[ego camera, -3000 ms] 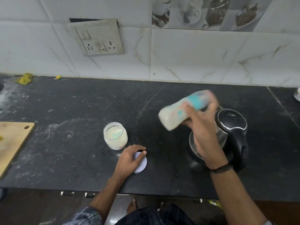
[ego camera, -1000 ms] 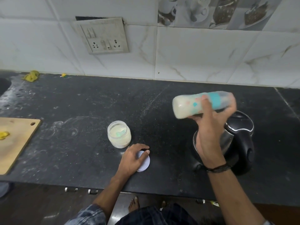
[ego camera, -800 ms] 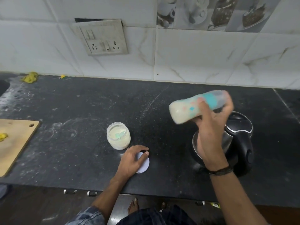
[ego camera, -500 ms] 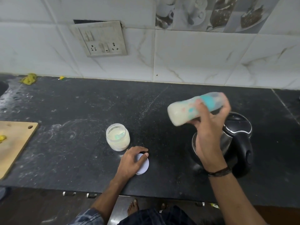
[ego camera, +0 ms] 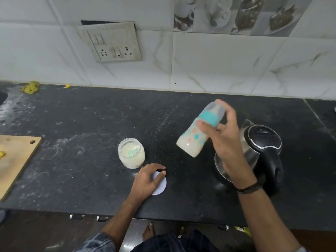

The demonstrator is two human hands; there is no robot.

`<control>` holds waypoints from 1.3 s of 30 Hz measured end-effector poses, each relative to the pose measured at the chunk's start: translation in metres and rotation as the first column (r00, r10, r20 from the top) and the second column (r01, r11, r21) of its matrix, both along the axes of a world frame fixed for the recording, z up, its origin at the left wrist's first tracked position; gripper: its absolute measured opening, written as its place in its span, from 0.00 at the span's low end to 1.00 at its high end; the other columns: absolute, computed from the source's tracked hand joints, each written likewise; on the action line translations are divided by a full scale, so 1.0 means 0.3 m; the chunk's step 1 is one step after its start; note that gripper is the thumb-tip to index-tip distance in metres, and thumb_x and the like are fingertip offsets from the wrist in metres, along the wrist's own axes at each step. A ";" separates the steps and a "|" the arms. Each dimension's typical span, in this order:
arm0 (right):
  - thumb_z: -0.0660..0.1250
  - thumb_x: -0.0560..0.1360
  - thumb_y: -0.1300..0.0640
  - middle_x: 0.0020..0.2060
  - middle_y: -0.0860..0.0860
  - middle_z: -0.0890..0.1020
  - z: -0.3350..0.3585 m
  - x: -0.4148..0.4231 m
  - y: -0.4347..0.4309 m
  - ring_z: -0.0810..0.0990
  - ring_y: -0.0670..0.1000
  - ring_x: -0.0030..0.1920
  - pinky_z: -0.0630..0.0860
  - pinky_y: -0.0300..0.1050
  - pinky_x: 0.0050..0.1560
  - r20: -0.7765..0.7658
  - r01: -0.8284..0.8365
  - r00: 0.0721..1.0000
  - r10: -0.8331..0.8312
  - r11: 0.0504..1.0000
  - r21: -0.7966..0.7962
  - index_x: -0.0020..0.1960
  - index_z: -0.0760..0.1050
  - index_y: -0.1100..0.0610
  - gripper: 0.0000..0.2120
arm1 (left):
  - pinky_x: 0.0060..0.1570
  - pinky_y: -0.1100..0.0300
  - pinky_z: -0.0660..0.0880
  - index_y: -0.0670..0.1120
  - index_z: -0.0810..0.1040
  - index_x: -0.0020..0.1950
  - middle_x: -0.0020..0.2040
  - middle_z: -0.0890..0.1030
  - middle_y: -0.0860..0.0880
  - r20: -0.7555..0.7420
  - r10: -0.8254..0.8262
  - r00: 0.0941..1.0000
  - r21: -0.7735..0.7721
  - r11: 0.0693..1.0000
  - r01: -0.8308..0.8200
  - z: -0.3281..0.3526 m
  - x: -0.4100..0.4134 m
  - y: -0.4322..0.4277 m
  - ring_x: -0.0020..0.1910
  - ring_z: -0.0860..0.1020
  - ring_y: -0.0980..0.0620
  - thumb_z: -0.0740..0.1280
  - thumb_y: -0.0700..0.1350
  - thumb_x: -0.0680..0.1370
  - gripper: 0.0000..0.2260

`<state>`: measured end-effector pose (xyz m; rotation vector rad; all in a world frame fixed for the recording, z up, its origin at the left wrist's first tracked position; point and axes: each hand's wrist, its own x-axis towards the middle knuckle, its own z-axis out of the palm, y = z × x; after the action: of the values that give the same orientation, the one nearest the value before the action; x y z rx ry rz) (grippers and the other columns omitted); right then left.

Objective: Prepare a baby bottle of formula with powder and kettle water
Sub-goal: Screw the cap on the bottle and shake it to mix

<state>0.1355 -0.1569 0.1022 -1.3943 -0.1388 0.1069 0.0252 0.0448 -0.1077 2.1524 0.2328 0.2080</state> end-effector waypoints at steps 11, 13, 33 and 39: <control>0.74 0.77 0.60 0.55 0.55 0.83 0.015 -0.016 0.020 0.85 0.51 0.49 0.82 0.48 0.40 -0.014 0.173 0.985 -0.174 0.968 0.181 0.75 0.62 0.50 0.32 | 0.59 0.67 0.70 0.58 0.84 0.55 0.54 0.81 0.68 -0.003 -0.004 1.000 0.007 1.000 0.004 -0.001 -0.002 0.001 0.58 0.77 0.65 0.68 0.56 0.78 0.09; 0.73 0.78 0.55 0.54 0.51 0.83 0.025 -0.010 0.026 0.86 0.51 0.48 0.81 0.45 0.36 -0.069 0.319 0.948 -0.312 0.919 0.231 0.76 0.59 0.50 0.33 | 0.59 0.67 0.70 0.58 0.84 0.55 0.54 0.81 0.68 -0.008 -0.001 1.000 0.013 1.000 0.001 0.000 -0.001 -0.001 0.58 0.77 0.66 0.68 0.56 0.78 0.09; 0.72 0.79 0.54 0.41 0.46 0.85 0.019 -0.006 0.001 0.78 0.48 0.34 0.75 0.40 0.30 -0.061 0.200 0.979 -0.194 0.970 0.135 0.73 0.63 0.49 0.27 | 0.60 0.68 0.70 0.57 0.84 0.55 0.55 0.82 0.66 0.001 -0.005 1.000 0.017 1.000 0.005 -0.009 0.001 0.002 0.58 0.78 0.64 0.66 0.58 0.77 0.12; 0.72 0.79 0.56 0.48 0.50 0.85 0.005 -0.026 0.016 0.79 0.50 0.38 0.75 0.41 0.32 -0.066 0.284 0.959 -0.276 0.934 0.218 0.75 0.60 0.48 0.30 | 0.60 0.68 0.69 0.58 0.84 0.55 0.55 0.82 0.66 -0.006 0.003 1.000 0.028 1.000 -0.003 -0.006 -0.001 0.001 0.58 0.77 0.65 0.67 0.56 0.78 0.10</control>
<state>0.1276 -0.1521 0.1037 -1.1714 0.0766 -0.1199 0.0251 0.0450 -0.1095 2.1813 0.2385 0.2075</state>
